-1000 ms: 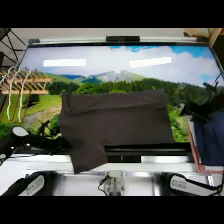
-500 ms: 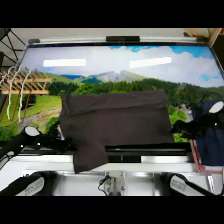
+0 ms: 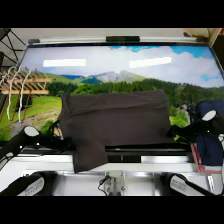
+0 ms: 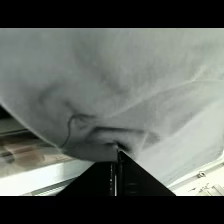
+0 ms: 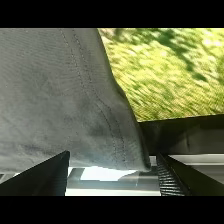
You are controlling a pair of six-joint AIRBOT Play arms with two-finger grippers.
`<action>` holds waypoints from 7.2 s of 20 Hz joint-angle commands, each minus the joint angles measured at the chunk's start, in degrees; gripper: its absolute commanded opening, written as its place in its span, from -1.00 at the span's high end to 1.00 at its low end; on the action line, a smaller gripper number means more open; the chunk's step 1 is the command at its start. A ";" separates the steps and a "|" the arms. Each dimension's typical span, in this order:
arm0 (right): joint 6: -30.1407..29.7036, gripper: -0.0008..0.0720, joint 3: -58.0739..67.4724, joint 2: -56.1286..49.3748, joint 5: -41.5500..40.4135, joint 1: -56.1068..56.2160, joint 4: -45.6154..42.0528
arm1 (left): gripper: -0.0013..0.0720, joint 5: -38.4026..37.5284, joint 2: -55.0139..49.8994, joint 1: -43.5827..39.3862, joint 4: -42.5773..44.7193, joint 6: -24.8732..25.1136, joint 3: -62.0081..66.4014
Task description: Fold the shirts.
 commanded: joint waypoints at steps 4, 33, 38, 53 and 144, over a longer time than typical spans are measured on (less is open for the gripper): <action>-1.86 0.07 -0.92 -2.21 -2.01 3.23 1.55 | 0.88 -2.10 0.33 -0.02 1.42 0.17 4.33; 11.50 0.72 42.71 -27.76 -15.78 16.85 -6.47 | 0.18 -8.07 -43.12 7.72 2.62 -1.03 62.95; 8.26 -0.88 42.71 -23.19 -15.96 15.34 -5.79 | -0.33 -10.29 -42.03 8.09 2.27 -0.33 67.84; 2.38 0.78 42.95 -32.89 -1.92 12.70 21.53 | -0.26 -11.08 -37.42 3.10 0.31 -0.59 71.14; -8.37 0.69 42.86 -36.50 -6.05 39.76 44.00 | 0.88 -11.04 -8.74 24.48 -9.16 1.64 63.98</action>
